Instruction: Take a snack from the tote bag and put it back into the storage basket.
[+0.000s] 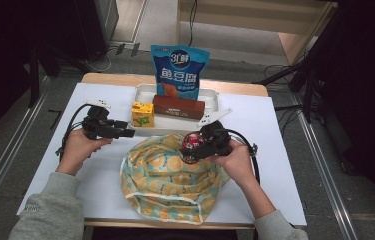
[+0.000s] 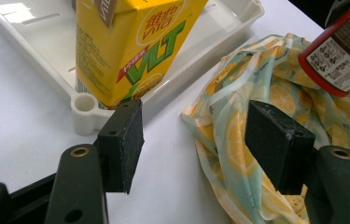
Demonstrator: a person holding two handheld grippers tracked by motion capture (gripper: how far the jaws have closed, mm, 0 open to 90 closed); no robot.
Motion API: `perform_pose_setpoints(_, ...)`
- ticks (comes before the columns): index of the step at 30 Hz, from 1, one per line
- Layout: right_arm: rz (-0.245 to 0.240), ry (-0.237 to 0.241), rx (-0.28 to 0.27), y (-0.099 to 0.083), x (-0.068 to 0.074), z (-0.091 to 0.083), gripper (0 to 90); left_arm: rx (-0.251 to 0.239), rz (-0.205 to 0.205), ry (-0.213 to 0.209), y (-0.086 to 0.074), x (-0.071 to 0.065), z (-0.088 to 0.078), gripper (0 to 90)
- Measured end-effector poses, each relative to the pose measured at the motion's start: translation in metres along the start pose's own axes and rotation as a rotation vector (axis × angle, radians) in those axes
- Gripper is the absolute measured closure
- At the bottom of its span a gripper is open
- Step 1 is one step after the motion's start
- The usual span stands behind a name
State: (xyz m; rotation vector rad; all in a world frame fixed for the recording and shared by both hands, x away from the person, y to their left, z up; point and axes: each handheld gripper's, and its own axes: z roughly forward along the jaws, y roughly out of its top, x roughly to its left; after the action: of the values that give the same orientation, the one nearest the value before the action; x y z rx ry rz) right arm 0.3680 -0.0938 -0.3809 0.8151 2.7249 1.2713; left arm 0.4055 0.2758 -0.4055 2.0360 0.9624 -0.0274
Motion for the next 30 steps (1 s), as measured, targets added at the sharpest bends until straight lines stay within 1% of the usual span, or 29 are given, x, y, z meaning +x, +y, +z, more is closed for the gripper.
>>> perform_pose_setpoints(16,-0.007,-0.011,-0.012,0.015,-0.012,-0.012,25.4,-0.001,0.005,-0.001,0.000,0.000,-0.001,37.8)
perform_pose_setpoints(17,-0.014,-0.012,-0.013,0.015,-0.013,-0.012,25.4,-0.001,0.004,-0.001,0.000,0.000,-0.001,37.8)
perform_pose_setpoints(19,-0.008,-0.010,-0.013,0.017,-0.014,-0.012,25.4,-0.001,0.005,-0.002,0.000,0.000,-0.002,37.8)
perform_pose_setpoints(22,-0.016,-0.017,-0.006,0.018,-0.016,-0.013,25.4,-0.001,0.005,-0.001,0.000,0.000,-0.002,37.8)
perform_pose_setpoints(24,-0.011,-0.016,-0.010,0.020,-0.018,-0.014,25.4,-0.005,0.002,-0.002,0.000,-0.001,-0.002,37.8)
perform_pose_setpoints(30,-0.005,-0.036,-0.010,0.024,-0.023,-0.014,25.4,-0.008,0.000,0.000,-0.001,-0.001,-0.003,37.9)
